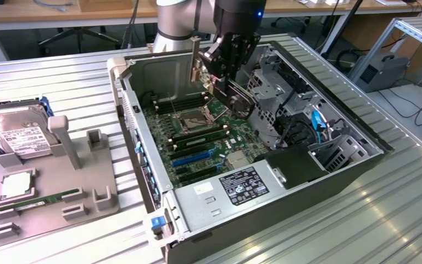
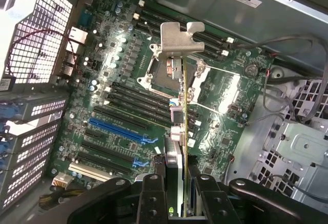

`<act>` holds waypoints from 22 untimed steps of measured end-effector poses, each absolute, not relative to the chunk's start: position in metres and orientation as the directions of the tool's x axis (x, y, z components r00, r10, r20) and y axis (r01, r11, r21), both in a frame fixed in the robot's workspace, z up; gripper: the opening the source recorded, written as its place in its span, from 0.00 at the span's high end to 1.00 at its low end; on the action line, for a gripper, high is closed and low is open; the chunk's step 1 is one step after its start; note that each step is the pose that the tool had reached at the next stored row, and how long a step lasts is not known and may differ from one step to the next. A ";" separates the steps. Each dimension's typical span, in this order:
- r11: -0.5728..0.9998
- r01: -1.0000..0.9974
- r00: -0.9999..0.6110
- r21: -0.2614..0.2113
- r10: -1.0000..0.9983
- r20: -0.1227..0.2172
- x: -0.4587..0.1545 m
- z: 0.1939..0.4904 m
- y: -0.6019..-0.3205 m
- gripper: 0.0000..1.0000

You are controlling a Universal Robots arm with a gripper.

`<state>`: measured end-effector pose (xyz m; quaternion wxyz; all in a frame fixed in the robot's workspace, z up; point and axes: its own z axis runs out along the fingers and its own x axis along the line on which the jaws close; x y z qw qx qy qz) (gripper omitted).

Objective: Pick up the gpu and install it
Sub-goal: 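Insert the gpu into the slot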

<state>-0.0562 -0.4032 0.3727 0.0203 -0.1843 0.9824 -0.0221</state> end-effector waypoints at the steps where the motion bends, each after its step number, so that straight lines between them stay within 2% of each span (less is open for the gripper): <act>1: 0.930 -0.364 -0.930 -0.051 -0.366 -0.032 -0.056 0.373 -0.403 0.73; 22: 0.906 -0.420 -0.906 -0.051 -0.422 -0.032 -0.056 0.373 -0.403 0.73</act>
